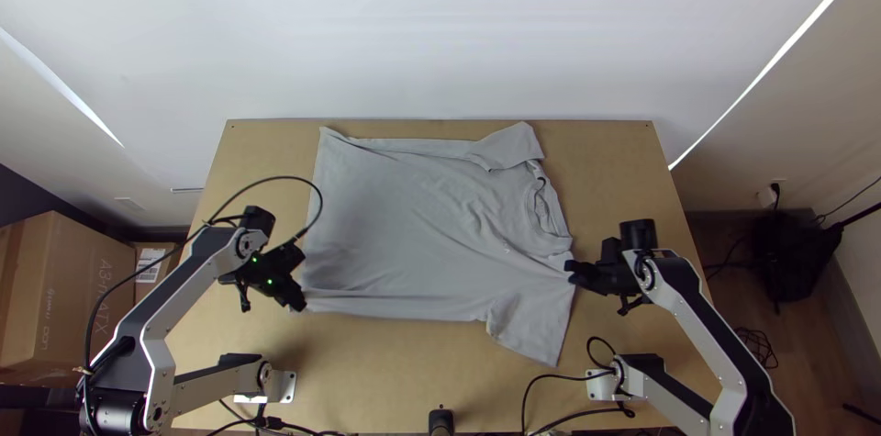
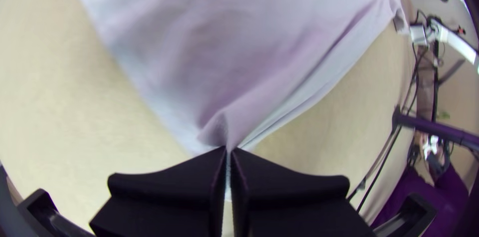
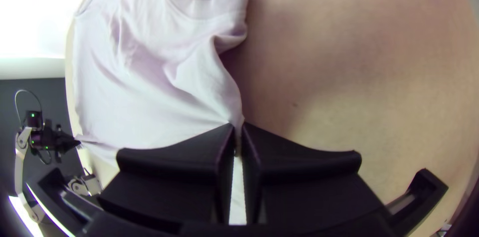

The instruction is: Fold the t-shirt

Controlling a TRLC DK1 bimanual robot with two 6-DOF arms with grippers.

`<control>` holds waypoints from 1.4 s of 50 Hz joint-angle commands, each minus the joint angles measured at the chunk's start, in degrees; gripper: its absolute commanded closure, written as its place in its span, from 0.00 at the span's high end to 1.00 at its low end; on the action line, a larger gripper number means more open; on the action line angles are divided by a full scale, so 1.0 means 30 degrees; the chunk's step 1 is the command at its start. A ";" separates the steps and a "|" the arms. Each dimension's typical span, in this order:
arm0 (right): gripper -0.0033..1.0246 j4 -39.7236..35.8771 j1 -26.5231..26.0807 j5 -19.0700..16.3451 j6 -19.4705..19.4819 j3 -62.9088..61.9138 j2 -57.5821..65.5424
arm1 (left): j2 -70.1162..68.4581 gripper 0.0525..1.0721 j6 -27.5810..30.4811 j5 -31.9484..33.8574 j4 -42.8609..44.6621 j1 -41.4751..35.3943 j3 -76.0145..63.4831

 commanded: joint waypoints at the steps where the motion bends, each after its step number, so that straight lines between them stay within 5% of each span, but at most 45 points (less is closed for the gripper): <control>1: 0.03 0.0258 -0.1289 0.0387 -0.0152 0.0583 -0.1110 | -0.0522 0.02 -0.1509 0.0289 0.0570 0.0695 0.1600; 21: 0.03 0.3627 -0.1201 0.0241 0.0404 0.5271 -0.2985 | -0.3833 0.02 -0.9976 0.0142 0.8480 0.0607 0.6668; 39: 0.03 0.7729 -0.1377 0.0270 0.0141 1.2947 0.0882 | -0.3188 0.02 -1.1763 -0.2231 1.2230 0.0782 1.2059; 50: 0.03 1.2709 -0.1318 0.2731 -0.0358 1.5847 0.2288 | -0.1811 0.02 -1.3140 -0.3403 1.3402 0.0929 1.5721; 58: 0.03 1.3207 -0.1230 0.3756 -0.0299 1.8982 0.2698 | -0.1577 0.02 -1.3843 -0.3989 1.3549 0.1046 1.9002; 70: 0.03 1.3207 -0.0527 0.3815 -0.0123 2.0622 -0.0876 | -0.3979 0.02 -1.4048 -0.4370 1.3666 0.1017 2.1141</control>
